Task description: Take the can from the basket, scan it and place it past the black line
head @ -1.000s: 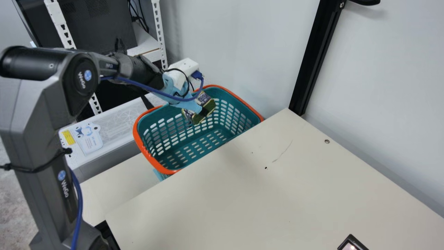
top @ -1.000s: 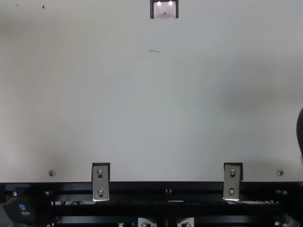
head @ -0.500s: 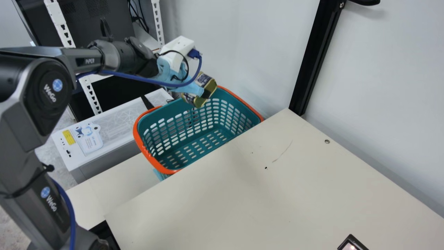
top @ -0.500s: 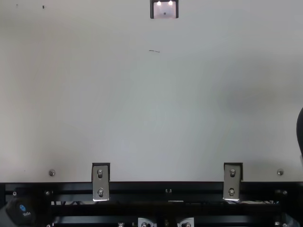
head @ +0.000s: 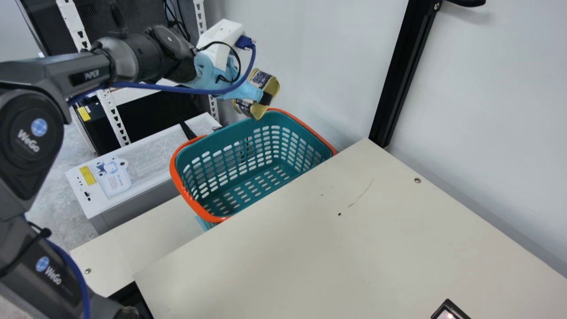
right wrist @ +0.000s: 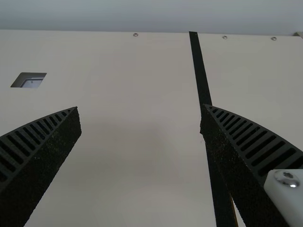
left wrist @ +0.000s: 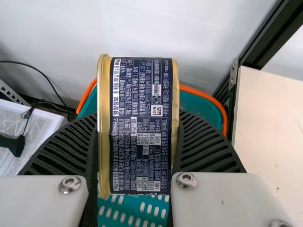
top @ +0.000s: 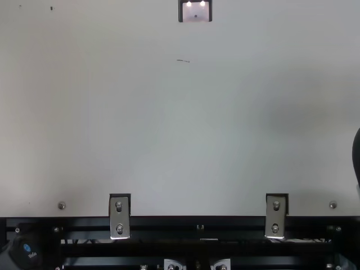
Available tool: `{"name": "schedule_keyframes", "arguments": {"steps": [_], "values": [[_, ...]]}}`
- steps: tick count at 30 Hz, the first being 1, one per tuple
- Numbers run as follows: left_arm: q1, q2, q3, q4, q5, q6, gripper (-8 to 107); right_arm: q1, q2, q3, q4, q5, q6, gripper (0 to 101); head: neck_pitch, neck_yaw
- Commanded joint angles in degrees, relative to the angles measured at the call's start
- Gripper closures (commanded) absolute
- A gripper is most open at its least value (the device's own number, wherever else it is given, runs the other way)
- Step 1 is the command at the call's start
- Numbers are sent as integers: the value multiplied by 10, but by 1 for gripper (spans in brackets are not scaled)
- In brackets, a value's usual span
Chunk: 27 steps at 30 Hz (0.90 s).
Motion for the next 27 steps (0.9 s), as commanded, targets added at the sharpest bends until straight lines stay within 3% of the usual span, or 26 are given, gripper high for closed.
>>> {"name": "schedule_keyframes", "arguments": {"steps": [1, 27], "values": [[-1, -4, -1, 2, 1, -5, 89, 0, 0, 0, 0, 0, 0, 0, -21, 24], [-48, -117, 16, 37, -10, -191, 89, 0, 0, 0, 0, 0, 0, 0, -21, 24]]}}
